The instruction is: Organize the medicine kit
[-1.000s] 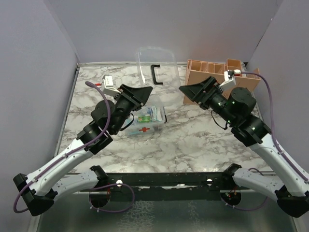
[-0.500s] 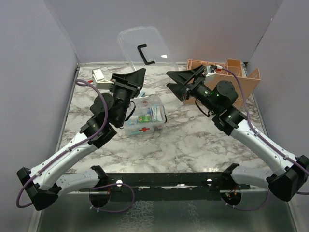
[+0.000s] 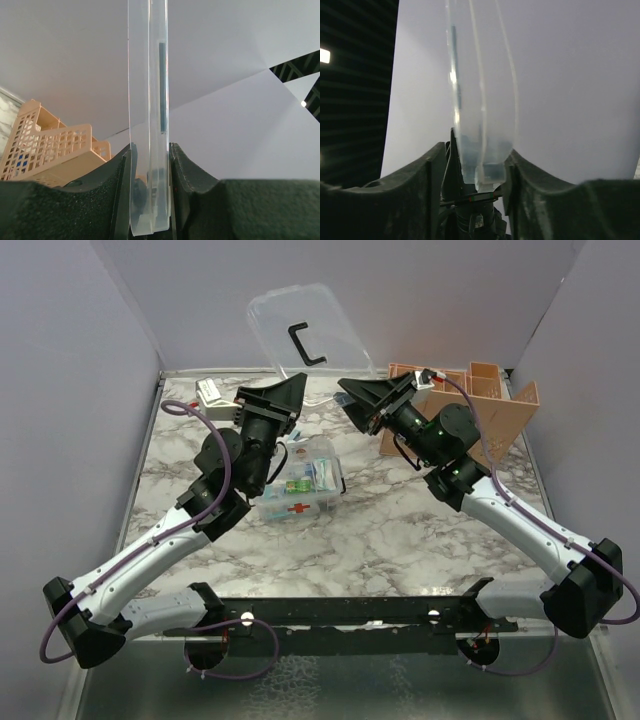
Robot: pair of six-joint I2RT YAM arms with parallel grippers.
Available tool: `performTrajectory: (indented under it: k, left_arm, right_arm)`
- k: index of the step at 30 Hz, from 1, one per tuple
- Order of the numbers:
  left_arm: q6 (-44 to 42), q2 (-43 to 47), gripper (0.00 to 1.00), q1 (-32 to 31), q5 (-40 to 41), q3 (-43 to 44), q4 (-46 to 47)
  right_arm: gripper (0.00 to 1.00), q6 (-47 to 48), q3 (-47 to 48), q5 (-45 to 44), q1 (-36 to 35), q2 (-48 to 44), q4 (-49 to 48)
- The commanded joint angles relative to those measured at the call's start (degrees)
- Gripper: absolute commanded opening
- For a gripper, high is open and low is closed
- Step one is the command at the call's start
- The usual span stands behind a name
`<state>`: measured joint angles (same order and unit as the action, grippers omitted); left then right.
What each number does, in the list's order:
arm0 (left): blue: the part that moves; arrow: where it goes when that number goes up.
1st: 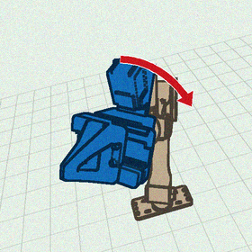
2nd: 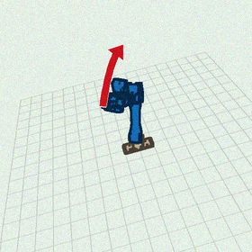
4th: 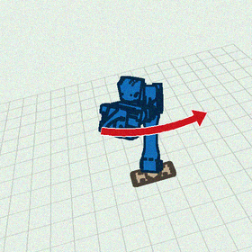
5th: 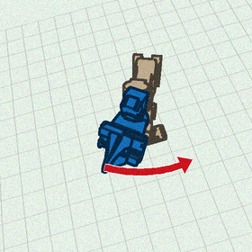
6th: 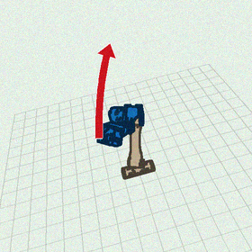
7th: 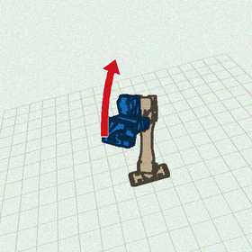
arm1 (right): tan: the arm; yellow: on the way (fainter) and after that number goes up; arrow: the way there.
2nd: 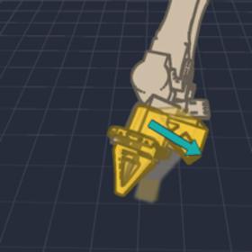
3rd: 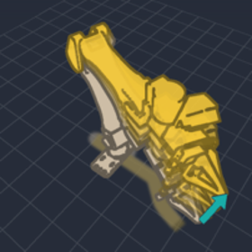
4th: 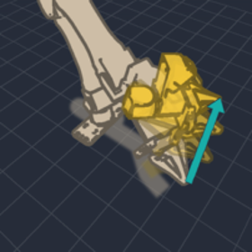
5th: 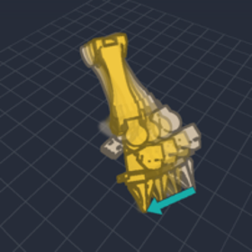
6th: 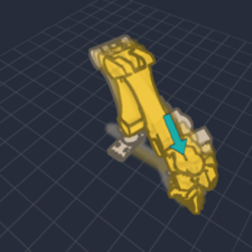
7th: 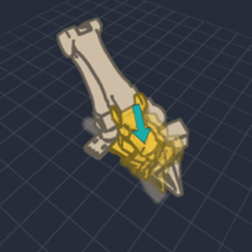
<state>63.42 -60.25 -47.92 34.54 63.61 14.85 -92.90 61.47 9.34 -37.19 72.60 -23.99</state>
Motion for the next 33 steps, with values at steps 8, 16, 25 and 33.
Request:
performTrajectory:
  k: [8, 16, 25, 33]
  left_arm:
    - [-0.01, 1.79, 0.31, 0.55, -2.53, -1.19, 0.36]
    - [-4.68, 3.03, 0.8, 1.68, -6.51, 0.88, -12.64]
    - [-14.2, 7.47, 0.91, 3.45, -8.1, -1.35, -34.56]
    - [-18.59, 9.93, 0.91, 3.62, -8.17, -1.41, -52.04]
  right_arm:
    - [0.2, -1.08, -0.85, 1.29, -0.43, -0.78, -4.66]
    - [0.12, 3.56, 3.23, 6.12, -0.25, -0.15, 5.51]
    - [0.11, 8.93, 3.95, 12.3, 2.21, 2.79, 15.99]
    - [0.11, 19.13, 8.62, 17.21, 3.75, 8.37, 27.06]
